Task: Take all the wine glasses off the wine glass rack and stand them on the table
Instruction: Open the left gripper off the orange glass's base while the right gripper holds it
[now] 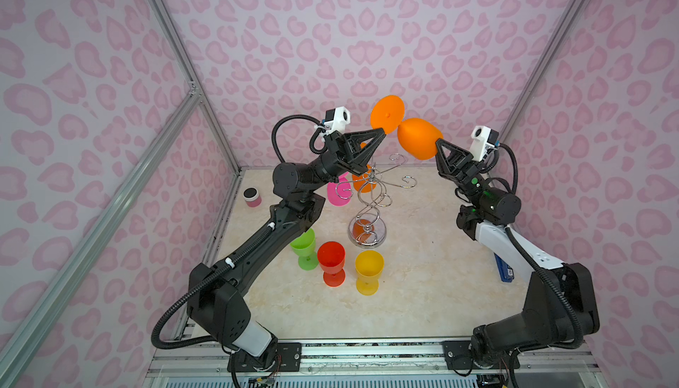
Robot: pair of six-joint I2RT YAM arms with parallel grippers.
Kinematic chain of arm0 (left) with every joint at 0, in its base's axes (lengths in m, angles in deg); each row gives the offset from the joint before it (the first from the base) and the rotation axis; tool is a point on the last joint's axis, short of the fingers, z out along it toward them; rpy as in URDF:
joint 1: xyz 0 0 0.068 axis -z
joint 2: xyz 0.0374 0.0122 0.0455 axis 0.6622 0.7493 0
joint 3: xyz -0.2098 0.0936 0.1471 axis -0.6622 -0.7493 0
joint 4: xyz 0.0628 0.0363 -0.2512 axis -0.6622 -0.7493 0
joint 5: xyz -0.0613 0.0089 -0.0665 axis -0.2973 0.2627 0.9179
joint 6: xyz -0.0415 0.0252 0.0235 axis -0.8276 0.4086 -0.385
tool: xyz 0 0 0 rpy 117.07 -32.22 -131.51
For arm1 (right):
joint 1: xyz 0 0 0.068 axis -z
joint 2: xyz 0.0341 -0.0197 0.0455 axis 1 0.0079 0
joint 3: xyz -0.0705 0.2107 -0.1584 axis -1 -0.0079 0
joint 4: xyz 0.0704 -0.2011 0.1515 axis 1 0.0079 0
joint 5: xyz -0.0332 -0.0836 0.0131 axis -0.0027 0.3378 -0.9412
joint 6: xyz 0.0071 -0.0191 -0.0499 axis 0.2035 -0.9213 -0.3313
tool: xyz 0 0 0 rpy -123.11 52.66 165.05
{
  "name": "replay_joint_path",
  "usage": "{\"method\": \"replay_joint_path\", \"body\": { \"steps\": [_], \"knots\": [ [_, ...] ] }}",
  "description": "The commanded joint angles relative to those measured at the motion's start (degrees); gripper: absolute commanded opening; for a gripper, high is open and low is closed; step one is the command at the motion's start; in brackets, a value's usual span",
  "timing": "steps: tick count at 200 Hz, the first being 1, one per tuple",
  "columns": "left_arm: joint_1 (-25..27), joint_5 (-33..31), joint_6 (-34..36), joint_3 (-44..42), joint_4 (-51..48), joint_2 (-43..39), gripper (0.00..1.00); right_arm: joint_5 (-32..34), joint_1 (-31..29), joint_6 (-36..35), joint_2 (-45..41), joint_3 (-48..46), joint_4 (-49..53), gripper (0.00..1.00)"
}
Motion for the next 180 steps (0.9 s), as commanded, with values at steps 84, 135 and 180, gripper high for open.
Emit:
{"method": "replay_joint_path", "body": {
  "steps": [84,135,180],
  "knots": [
    [0.1,-0.7,-6.3,0.2,8.1,3.8,0.17,-1.6,-0.3,-0.2,-2.4,-1.0,-0.9,0.0],
    [0.1,-0.9,-6.6,-0.2,10.0,3.7,0.22,-0.9,0.1,0.2,-3.1,-0.9,-0.9,0.0],
    [0.1,2.2,-3.2,-0.6,9.0,2.6,0.27,-2.5,5.9,2.2,-4.8,-0.6,0.3,0.0]
  ]
}}
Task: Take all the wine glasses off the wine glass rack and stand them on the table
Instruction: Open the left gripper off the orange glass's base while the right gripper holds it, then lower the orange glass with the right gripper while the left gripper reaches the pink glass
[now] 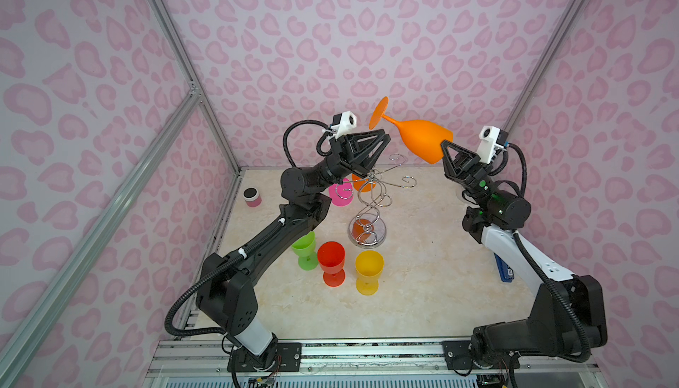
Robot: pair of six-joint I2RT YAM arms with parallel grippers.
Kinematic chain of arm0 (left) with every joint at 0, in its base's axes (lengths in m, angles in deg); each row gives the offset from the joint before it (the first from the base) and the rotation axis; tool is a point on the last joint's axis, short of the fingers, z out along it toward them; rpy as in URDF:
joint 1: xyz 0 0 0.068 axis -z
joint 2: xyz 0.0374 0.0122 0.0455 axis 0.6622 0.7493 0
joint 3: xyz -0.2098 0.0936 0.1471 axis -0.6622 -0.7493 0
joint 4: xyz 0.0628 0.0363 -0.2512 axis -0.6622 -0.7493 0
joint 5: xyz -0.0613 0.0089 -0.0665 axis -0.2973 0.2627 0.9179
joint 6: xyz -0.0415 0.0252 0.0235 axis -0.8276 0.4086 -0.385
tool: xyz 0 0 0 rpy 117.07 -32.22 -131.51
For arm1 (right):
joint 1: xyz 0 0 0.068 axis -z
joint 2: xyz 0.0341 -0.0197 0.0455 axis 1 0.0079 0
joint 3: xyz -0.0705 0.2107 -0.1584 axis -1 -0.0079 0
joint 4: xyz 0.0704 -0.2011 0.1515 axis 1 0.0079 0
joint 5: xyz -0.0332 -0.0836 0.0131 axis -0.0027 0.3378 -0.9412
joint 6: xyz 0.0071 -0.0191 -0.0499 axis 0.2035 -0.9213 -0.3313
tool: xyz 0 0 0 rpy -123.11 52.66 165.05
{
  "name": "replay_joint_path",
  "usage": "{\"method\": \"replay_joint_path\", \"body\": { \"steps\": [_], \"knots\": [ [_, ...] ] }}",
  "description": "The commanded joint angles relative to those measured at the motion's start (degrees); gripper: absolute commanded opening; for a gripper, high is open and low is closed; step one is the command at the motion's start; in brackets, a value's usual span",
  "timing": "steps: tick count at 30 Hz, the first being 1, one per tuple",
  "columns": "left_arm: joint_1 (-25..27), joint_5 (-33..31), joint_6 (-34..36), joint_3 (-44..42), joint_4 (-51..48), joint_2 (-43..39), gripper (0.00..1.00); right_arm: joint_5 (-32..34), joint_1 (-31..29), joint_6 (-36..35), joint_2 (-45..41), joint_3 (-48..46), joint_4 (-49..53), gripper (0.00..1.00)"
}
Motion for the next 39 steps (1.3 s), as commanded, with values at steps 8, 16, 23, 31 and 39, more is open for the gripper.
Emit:
{"method": "replay_joint_path", "body": {
  "steps": [8,16,23,31,39],
  "knots": [
    [-0.1,6.8,12.3,-0.4,-5.2,-3.3,0.31,-6.7,12.2,-17.5,-12.4,0.6,31.0,0.0],
    [-1.9,9.7,34.3,0.3,-27.2,-9.7,0.35,15.8,15.2,-69.4,-23.2,19.5,117.3,0.0],
    [-6.9,5.3,50.4,-0.7,-46.9,-15.9,0.41,18.2,17.9,-78.7,-25.3,15.1,138.1,0.0],
    [-9.6,-0.3,60.1,0.0,-58.3,-18.6,0.43,32.4,0.5,-79.2,-25.0,9.0,144.7,0.0],
    [-10.3,-5.4,67.1,1.2,-69.3,-19.1,0.44,42.7,-17.7,-76.6,-16.8,7.4,144.3,0.0]
  ]
}}
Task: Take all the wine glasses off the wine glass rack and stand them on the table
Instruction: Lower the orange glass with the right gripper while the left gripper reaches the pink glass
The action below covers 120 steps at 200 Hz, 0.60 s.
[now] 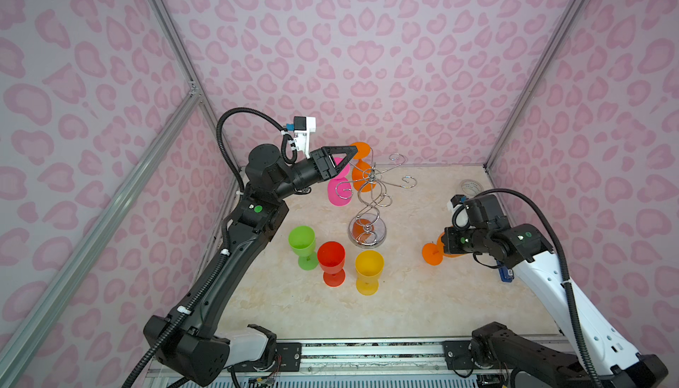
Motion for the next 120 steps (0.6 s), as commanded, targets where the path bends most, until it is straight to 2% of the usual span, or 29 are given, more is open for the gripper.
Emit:
{"method": "replay_joint_path", "body": {
  "steps": [1,33,62,120],
  "knots": [
    [-0.3,-4.2,6.4,1.2,-6.3,-1.2,0.44,6.8,-4.5,1.4,2.4,0.1,-0.5,0.0],
    [-0.8,-7.5,9.3,1.7,-10.5,-2.5,0.46,6.5,-9.4,3.0,6.1,0.4,-4.1,0.0],
    [-1.1,-10.1,11.5,2.1,-13.2,-3.3,0.47,9.0,-13.9,3.6,9.9,2.0,-5.7,0.0],
    [-1.5,-10.9,12.3,2.1,-14.7,-4.0,0.48,10.2,-18.9,3.8,16.3,5.0,-7.4,0.0]
  ]
}}
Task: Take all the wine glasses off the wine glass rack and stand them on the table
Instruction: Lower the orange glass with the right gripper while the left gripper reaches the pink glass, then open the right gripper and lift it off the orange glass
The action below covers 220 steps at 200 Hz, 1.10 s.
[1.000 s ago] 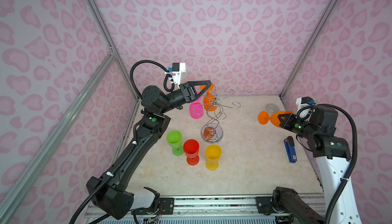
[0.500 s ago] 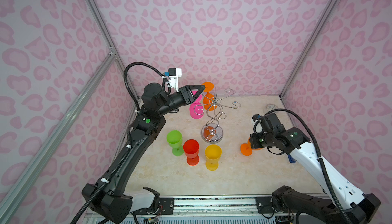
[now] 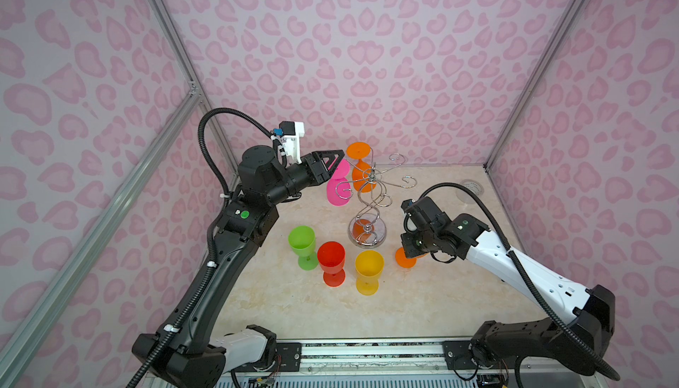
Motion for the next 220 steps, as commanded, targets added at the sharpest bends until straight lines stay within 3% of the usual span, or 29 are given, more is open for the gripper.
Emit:
{"method": "replay_joint_path", "body": {
  "steps": [1,92,173,220],
  "knots": [
    [-0.1,-0.8,1.5,0.6,-0.5,-0.6,0.48,1.6,-0.9,0.3,1.5,0.8,-1.2,0.0],
    [-0.4,-1.2,1.7,0.3,-1.4,-0.1,0.49,-0.3,-3.4,-1.1,8.5,5.0,2.8,0.0],
    [-1.1,-1.8,1.5,0.0,-1.7,0.5,0.56,-0.9,-4.3,-0.5,4.7,4.9,1.2,0.32],
    [-4.6,1.9,-4.2,-1.9,1.1,1.8,0.58,0.0,-4.0,0.4,-2.2,4.7,0.3,0.35]
  ]
}}
